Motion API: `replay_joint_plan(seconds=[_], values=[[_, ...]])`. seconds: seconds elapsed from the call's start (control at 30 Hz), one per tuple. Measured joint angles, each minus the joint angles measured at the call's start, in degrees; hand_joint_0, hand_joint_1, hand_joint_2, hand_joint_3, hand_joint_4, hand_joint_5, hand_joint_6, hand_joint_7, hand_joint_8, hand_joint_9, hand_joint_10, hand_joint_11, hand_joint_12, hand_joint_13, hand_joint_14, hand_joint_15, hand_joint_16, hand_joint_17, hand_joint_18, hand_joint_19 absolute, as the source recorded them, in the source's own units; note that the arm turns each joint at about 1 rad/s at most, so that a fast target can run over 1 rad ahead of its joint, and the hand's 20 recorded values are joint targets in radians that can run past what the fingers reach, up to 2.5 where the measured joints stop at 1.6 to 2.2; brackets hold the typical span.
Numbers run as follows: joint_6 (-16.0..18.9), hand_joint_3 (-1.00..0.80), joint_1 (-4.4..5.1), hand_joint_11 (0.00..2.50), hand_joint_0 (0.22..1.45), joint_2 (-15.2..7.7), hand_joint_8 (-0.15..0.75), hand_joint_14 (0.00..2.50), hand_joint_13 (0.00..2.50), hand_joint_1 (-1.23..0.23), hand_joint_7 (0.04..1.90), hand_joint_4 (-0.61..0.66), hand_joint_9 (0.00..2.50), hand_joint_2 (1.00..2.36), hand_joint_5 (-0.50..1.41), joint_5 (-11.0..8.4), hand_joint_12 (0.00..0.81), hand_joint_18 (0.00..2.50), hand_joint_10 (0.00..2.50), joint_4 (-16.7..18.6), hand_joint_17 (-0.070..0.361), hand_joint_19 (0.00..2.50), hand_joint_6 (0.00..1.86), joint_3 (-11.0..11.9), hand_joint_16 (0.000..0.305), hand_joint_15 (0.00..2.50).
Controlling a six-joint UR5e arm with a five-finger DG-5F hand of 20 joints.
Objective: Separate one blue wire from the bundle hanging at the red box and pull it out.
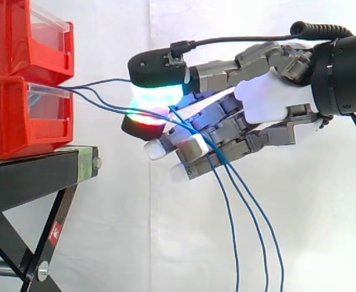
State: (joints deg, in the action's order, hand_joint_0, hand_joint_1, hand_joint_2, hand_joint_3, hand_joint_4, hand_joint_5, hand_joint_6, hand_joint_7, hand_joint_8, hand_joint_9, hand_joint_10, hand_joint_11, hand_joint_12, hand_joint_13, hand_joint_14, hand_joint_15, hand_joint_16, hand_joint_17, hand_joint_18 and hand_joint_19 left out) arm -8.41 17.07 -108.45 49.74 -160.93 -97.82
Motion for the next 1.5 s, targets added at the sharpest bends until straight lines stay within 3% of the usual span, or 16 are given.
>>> replay_joint_plan(seconds=[0.27, 0.5, 0.87, 1.17, 1.5], values=[[0.9, -0.38, 0.00, 0.94, 0.74, 0.0, 0.287, 0.02, 1.09, -0.98, 1.11, 0.26, 0.51, 1.01, -0.28, -0.07, 0.356, 0.51, 0.02, -0.1, 0.097, 0.31, 0.82, 0.0, 0.043, 1.42], [1.3, -0.47, -0.08, 0.98, 0.56, 0.0, 0.319, 0.01, 1.18, -0.75, 1.08, 0.25, 0.68, 1.00, -0.25, -0.09, 0.364, 0.53, 0.02, -0.2, 0.105, 0.42, 0.81, 0.0, 0.047, 1.43], [1.4, -0.45, -0.11, 0.98, 0.53, 0.0, 0.338, 0.01, 1.23, -0.54, 1.11, 0.26, 0.83, 1.00, -0.20, -0.09, 0.375, 0.55, 0.02, -0.4, 0.118, 0.46, 0.72, 0.0, 0.052, 1.43], [1.4, -0.34, -0.10, 1.01, 0.59, 0.0, 0.331, 0.02, 1.23, -0.60, 1.22, 0.24, 0.88, 1.01, -0.18, -0.09, 0.347, 0.55, 0.02, -0.4, 0.114, 0.47, 0.68, 0.0, 0.051, 1.44], [1.3, -0.28, -0.09, 1.02, 0.66, 0.0, 0.314, 0.02, 1.24, -0.74, 1.07, 0.20, 0.88, 1.02, -0.22, -0.09, 0.339, 0.57, 0.02, -0.3, 0.111, 0.46, 0.80, 0.0, 0.049, 1.44]])
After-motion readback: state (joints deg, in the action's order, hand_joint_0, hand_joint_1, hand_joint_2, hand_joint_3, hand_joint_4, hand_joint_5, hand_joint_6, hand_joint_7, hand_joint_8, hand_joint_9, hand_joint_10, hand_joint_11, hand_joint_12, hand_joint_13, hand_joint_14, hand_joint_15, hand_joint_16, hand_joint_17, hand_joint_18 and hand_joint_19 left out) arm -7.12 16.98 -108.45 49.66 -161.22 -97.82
